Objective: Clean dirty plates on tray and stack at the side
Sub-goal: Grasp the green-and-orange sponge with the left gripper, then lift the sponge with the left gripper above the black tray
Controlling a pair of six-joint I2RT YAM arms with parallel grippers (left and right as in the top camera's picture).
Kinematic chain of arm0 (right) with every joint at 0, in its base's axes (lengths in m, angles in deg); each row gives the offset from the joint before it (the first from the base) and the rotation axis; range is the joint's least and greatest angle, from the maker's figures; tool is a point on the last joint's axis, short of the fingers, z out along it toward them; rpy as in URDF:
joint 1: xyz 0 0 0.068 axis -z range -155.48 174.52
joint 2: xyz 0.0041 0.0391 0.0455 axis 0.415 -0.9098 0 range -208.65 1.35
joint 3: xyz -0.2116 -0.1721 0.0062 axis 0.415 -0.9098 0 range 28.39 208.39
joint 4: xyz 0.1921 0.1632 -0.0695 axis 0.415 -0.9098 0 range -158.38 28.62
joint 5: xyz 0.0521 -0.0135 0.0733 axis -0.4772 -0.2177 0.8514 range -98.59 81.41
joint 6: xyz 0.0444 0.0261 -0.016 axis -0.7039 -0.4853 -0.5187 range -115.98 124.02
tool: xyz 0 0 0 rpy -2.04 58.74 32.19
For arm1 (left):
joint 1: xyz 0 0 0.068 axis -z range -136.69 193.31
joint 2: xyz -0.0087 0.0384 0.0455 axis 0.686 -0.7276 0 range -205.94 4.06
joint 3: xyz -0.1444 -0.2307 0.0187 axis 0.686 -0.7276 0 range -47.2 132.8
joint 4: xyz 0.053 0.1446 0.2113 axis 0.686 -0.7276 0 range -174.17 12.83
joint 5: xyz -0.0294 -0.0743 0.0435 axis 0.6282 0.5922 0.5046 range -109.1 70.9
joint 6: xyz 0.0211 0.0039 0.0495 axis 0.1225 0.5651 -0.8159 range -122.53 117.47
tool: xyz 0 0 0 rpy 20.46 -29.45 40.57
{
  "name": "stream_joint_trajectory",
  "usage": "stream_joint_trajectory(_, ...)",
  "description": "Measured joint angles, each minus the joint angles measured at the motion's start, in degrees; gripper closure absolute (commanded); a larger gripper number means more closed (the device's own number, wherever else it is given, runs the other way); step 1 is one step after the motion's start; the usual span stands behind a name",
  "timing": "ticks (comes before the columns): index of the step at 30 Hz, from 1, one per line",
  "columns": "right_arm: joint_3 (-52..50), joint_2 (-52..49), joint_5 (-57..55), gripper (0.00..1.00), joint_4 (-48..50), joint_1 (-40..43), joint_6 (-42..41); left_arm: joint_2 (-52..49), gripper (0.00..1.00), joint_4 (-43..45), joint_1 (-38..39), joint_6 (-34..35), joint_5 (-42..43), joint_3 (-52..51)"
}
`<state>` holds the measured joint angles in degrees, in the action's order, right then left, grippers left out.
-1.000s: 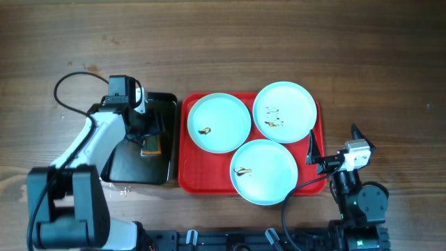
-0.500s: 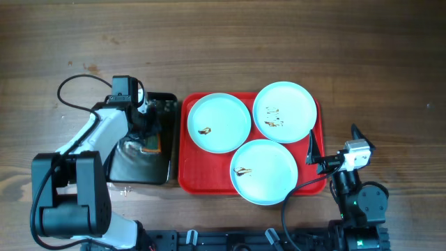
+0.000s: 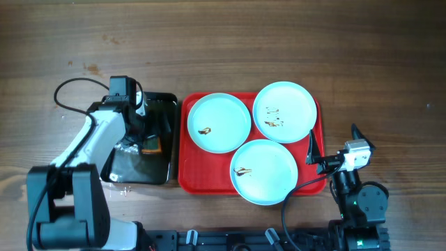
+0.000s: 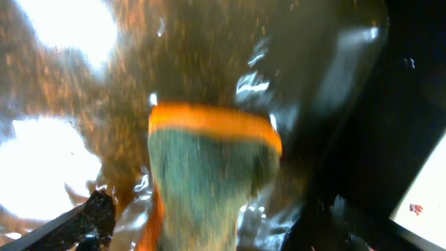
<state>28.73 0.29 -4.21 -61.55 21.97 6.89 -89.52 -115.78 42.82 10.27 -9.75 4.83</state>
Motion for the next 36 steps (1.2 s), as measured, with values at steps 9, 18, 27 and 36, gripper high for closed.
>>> stream_joint_trajectory(9,0.0,0.0,0.0,0.00,0.0,0.0,0.0,1.3,0.09,-4.2,0.0,-1.6,1.7,0.0)
stream_joint_trajectory(18,0.0,0.0,0.0,0.00,0.0,0.0,0.0,1.3,0.15,-0.5,0.0,-4.0,1.4,0.0)
stream_joint_trajectory(27,0.0,0.0,0.0,0.00,0.0,0.0,0.0,1.3,0.25,0.4,0.0,-4.2,1.1,0.0)
stream_joint_trajectory(36,0.0,0.0,0.0,0.00,0.0,0.0,0.0,1.3,0.33,-0.8,0.0,-4.2,0.8,0.0)
